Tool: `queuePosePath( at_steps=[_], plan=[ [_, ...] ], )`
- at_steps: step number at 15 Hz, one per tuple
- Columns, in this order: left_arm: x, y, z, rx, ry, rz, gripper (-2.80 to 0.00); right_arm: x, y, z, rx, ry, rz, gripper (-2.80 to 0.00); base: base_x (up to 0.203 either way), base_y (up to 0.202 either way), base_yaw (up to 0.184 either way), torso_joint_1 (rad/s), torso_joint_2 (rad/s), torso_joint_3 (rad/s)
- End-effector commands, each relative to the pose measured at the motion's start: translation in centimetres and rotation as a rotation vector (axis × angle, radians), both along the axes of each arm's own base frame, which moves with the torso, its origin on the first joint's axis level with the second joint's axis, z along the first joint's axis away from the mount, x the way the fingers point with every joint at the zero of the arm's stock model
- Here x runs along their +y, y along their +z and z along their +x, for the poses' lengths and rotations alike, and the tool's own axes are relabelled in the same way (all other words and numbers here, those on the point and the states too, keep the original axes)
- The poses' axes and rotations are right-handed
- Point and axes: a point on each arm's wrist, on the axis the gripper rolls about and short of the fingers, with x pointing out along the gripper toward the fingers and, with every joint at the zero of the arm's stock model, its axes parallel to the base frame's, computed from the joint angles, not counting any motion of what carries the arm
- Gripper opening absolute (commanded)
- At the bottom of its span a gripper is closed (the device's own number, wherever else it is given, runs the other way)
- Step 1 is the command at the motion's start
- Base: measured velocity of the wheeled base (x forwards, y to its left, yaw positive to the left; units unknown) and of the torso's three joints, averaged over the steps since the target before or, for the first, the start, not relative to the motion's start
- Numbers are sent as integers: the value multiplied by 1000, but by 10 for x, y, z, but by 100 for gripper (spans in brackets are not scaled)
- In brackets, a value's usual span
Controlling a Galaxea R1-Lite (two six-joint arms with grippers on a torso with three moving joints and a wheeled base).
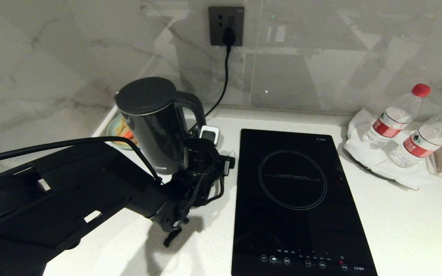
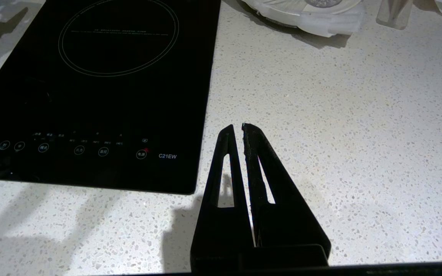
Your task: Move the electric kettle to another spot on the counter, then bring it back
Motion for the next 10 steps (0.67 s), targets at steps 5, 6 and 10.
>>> queuePosePath(
  at_steps=[5, 6, 10],
  plan=[
    [1, -15, 5, 22, 12, 13, 0, 0, 0, 0, 1, 1, 0, -280, 0, 0, 0, 0, 0, 0],
    [0, -15, 6, 21, 12, 13, 0, 0, 0, 0, 0, 0, 0, -280, 0, 0, 0, 0, 0, 0],
    [0, -7, 5, 7, 9, 0, 0, 0, 0, 0, 0, 0, 0, -280, 0, 0, 0, 0, 0, 0]
  ],
)
